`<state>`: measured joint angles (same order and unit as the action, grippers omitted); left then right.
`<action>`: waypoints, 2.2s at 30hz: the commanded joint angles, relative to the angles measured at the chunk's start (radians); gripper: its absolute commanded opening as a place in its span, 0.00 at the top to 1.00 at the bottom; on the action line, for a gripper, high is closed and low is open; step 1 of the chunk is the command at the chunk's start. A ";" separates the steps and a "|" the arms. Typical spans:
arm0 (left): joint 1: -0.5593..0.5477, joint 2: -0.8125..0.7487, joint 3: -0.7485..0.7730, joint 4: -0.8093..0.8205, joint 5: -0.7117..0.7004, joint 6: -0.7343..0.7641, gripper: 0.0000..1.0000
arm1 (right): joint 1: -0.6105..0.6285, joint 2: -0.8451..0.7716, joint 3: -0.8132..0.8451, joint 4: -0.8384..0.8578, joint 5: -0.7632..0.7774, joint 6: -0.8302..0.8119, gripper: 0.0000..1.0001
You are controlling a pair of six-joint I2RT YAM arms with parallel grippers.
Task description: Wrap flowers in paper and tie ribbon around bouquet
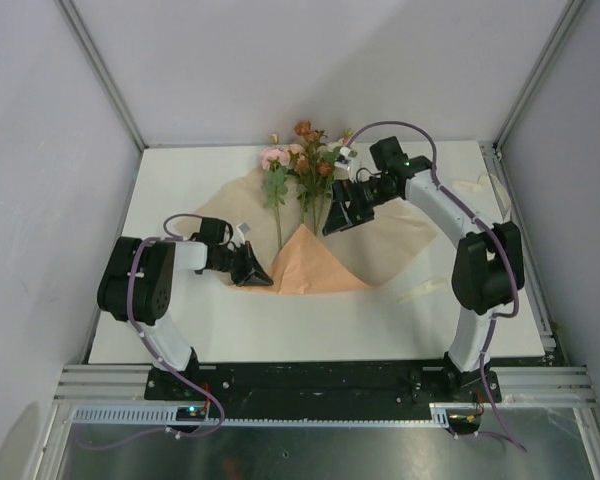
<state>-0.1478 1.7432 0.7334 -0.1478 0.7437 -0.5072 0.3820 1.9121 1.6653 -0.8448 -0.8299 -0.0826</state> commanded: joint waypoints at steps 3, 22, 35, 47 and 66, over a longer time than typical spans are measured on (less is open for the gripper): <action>0.011 0.033 -0.010 -0.050 -0.171 0.045 1.00 | 0.169 -0.024 -0.156 0.121 -0.244 0.183 0.01; 0.041 0.046 -0.011 -0.064 -0.172 0.064 1.00 | 0.170 0.209 -0.345 0.231 -0.035 0.176 0.01; 0.072 0.034 -0.015 -0.068 -0.165 0.067 1.00 | -0.011 0.182 -0.407 -0.015 0.128 0.040 0.01; 0.022 -0.253 0.050 -0.040 0.009 0.081 1.00 | -0.021 0.181 -0.411 -0.032 0.134 0.050 0.01; -0.475 0.030 0.322 0.051 -0.220 -0.223 1.00 | -0.060 0.160 -0.416 -0.003 0.128 0.069 0.01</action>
<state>-0.5793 1.7390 0.9825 -0.0933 0.6331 -0.6621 0.3382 2.0640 1.2816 -0.9218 -0.8845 0.0280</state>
